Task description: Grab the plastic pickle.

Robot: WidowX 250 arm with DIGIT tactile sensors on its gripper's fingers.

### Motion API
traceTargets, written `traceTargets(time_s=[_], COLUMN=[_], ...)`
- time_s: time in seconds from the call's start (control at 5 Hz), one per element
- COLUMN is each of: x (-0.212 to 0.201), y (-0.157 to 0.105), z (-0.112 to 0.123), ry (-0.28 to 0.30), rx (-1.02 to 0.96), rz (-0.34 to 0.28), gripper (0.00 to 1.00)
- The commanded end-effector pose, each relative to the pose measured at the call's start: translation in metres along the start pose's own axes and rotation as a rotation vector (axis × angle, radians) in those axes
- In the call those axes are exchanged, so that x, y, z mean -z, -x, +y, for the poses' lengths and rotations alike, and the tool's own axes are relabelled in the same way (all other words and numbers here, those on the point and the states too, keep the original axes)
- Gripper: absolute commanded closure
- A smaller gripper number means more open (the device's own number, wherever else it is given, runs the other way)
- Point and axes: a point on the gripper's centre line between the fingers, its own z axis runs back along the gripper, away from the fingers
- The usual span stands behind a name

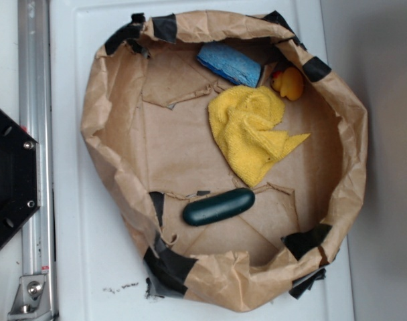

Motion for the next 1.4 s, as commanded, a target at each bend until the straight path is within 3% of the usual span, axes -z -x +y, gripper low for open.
traceTargets(time_s=[0.0, 0.2, 0.6, 0.8, 1.0, 1.2], x=[0.000, 0.053, 0.108, 0.126, 0.156, 0.170], y=[0.000, -0.047, -0.113, -0.122, -0.125, -0.126], z=[0.000, 0.031, 0.057, 0.047, 0.026, -0.009], ry=[0.000, -0.027, 0.139, 0.155, 0.194, 0.240], rx=[0.000, -0.032, -0.155, -0.176, -0.198, -0.138], rz=[0.000, 0.009, -0.109, -0.095, -0.035, -0.008], gripper=[0.00, 0.00, 0.00, 0.00, 0.00, 0.00])
